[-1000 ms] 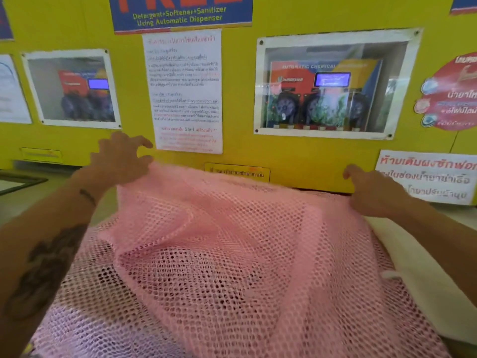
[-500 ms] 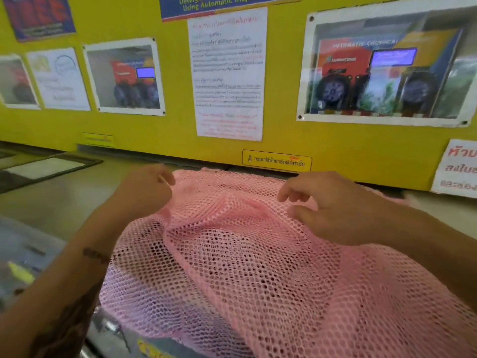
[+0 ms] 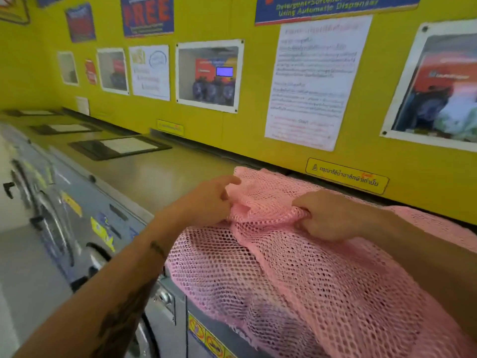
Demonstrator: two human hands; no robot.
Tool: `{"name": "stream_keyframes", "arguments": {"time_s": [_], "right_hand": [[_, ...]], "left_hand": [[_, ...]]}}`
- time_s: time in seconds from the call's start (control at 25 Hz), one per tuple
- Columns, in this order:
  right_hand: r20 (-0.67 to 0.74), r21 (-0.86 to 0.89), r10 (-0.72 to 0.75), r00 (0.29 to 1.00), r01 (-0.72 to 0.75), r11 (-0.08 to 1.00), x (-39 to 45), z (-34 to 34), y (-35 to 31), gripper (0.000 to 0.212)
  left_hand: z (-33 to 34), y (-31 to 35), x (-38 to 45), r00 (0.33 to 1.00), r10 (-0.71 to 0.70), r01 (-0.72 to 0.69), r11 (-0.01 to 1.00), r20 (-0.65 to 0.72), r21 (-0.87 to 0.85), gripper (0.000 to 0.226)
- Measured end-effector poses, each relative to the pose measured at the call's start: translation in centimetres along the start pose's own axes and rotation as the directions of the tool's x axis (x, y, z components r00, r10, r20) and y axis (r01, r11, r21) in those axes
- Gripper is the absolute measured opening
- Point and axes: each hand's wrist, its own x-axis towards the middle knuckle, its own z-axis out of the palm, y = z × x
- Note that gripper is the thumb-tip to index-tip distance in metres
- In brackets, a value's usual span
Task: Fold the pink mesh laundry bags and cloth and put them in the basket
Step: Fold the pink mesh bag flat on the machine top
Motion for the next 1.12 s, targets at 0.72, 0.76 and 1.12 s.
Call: {"name": "stream_keyframes", "arguments": {"time_s": [0.72,0.76,1.12], "right_hand": [[0.026,-0.01,0.204,0.979,-0.204,0.979,9.9,-2.9,2.0,0.045],[0.006,-0.016,0.206,0.979,-0.206,0.978,11.4,-2.7,1.9,0.046],[-0.082,-0.17,0.229,0.97,-0.24,0.956,19.7,1.7,-0.4,0.034]], "left_hand": [[-4.1,-1.3,6.7,0.989,-0.065,0.041,0.983,0.13,0.177,0.052],[-2.7,-2.1,7.7,0.988,-0.089,0.06,0.974,0.125,0.22,0.056],[1.8,-6.6,9.2,0.993,0.069,-0.07,0.998,-0.099,-0.005,0.034]]}}
